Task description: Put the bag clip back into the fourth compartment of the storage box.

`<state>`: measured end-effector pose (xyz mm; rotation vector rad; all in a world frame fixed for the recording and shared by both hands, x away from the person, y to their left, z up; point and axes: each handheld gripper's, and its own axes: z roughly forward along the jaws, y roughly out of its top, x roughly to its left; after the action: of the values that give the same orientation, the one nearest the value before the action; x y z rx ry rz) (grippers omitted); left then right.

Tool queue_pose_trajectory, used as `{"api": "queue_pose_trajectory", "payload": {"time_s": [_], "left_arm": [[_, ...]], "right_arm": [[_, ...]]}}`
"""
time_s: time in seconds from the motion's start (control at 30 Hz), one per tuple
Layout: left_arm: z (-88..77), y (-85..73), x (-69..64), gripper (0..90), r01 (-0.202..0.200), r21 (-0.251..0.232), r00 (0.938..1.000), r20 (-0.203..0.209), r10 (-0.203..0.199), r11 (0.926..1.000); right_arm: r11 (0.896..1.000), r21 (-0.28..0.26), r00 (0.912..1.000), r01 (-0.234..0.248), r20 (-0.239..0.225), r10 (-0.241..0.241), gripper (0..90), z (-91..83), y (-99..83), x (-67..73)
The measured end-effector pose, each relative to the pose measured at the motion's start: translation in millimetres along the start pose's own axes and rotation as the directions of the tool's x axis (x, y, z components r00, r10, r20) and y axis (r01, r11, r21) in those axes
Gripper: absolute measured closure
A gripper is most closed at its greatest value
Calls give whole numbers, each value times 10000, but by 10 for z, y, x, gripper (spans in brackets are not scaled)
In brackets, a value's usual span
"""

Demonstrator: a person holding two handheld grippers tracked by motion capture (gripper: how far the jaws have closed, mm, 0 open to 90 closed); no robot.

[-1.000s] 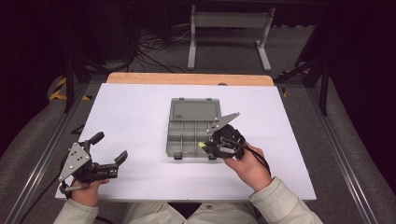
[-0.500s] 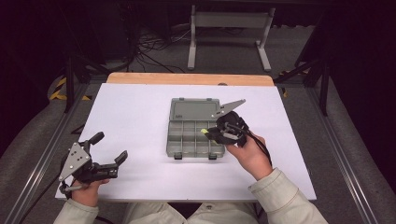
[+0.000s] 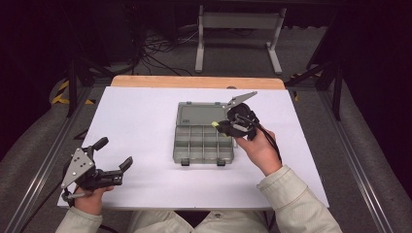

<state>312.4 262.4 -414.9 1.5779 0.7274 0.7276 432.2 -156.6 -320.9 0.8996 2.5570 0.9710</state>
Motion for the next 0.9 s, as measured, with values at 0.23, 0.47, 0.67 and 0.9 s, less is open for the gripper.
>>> {"api": "queue_pose_trajectory", "payload": {"time_s": [0.23,0.47,0.67,0.9], "left_arm": [[2,-1,1,2,0,30,10000,10,0,10000],[-1,-1,4,2,10,25,10000,5,-10,10000],[0,-1,4,3,9,7,10000,18,-9,10000],[2,-2,4,3,13,30,10000,18,-13,10000]], "right_arm": [[9998,24,9997,-183,148,183,779,74,29,-111],[9989,7,9984,-461,326,461,779,160,71,-249],[9979,20,9968,-648,481,646,779,232,84,-351],[9949,92,9929,-1004,645,996,779,304,63,-473]]}}
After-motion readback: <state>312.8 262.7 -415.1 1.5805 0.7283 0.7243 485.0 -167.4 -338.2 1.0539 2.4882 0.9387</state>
